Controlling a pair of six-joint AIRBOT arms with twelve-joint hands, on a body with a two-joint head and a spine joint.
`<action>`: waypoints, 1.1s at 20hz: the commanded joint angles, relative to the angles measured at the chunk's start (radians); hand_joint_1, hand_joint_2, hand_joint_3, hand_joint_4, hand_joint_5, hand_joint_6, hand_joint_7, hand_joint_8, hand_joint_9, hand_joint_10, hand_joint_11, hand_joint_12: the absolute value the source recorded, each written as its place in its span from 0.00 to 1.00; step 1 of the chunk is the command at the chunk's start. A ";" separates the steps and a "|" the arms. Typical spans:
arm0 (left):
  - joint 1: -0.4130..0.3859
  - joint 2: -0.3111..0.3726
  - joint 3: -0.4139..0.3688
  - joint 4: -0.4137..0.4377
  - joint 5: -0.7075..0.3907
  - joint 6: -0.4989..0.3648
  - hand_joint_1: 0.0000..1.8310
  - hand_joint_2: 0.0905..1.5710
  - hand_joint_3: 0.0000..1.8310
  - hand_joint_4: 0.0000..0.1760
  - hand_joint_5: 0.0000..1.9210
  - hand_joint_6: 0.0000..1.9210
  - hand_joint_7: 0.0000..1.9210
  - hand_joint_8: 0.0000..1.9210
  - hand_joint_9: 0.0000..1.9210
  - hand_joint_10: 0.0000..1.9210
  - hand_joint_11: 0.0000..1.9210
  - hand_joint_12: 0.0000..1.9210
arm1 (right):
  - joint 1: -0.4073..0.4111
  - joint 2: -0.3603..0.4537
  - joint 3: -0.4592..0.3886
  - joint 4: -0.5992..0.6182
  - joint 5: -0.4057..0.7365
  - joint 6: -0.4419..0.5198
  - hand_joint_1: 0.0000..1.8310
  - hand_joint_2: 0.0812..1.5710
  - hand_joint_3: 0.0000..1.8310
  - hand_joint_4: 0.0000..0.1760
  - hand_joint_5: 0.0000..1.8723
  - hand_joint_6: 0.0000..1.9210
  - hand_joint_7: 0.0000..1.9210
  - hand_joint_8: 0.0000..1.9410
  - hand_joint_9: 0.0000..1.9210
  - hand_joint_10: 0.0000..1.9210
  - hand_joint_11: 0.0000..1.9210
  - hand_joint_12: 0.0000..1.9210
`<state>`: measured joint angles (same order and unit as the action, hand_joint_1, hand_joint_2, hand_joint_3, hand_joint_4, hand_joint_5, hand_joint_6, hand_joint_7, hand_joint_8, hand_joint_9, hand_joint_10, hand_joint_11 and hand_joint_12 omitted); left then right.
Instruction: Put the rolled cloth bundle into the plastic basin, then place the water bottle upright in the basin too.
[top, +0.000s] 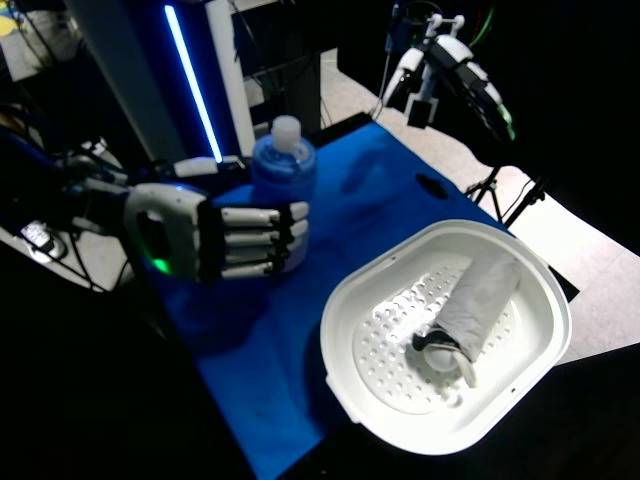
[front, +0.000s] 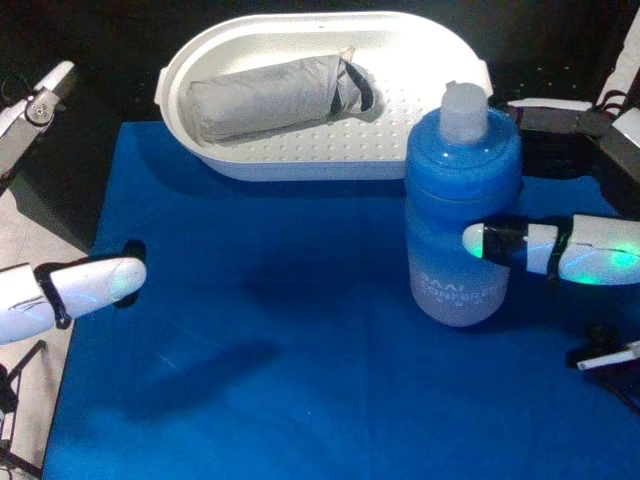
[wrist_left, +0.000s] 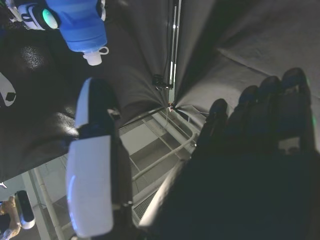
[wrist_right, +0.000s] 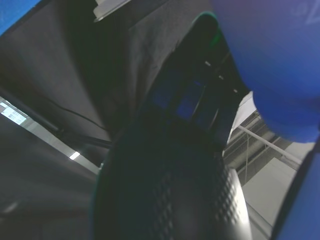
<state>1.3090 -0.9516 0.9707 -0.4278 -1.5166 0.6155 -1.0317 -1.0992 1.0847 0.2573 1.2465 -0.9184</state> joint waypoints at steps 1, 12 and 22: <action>-0.004 -0.008 -0.001 0.008 -0.124 -0.008 0.41 0.53 0.00 1.00 0.00 0.00 0.00 0.00 0.00 0.00 0.00 0.00 | 0.018 0.008 -0.001 -0.009 0.157 0.023 0.68 0.70 0.00 0.00 0.48 0.50 0.55 0.53 0.59 0.46 0.54 0.71; -0.004 -0.010 0.001 0.007 -0.118 -0.009 0.38 0.53 0.00 1.00 0.00 0.00 0.00 0.00 0.00 0.00 0.00 0.00 | 0.172 0.081 0.005 -0.075 0.161 -0.052 0.68 0.70 0.00 0.00 0.46 0.56 0.57 0.49 0.59 0.43 0.49 0.69; -0.005 -0.016 0.010 0.009 -0.104 -0.019 0.41 0.52 0.00 1.00 0.00 0.00 0.00 0.00 0.00 0.00 0.00 0.00 | 0.405 -0.004 0.169 -0.045 0.018 -0.081 0.68 0.71 0.00 0.00 0.48 0.49 0.52 0.62 0.51 0.63 0.46 0.83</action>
<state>1.3090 -0.9634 0.9756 -0.4278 -1.5009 0.6056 -0.6441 -1.1133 1.2579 0.1982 1.1339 -1.0142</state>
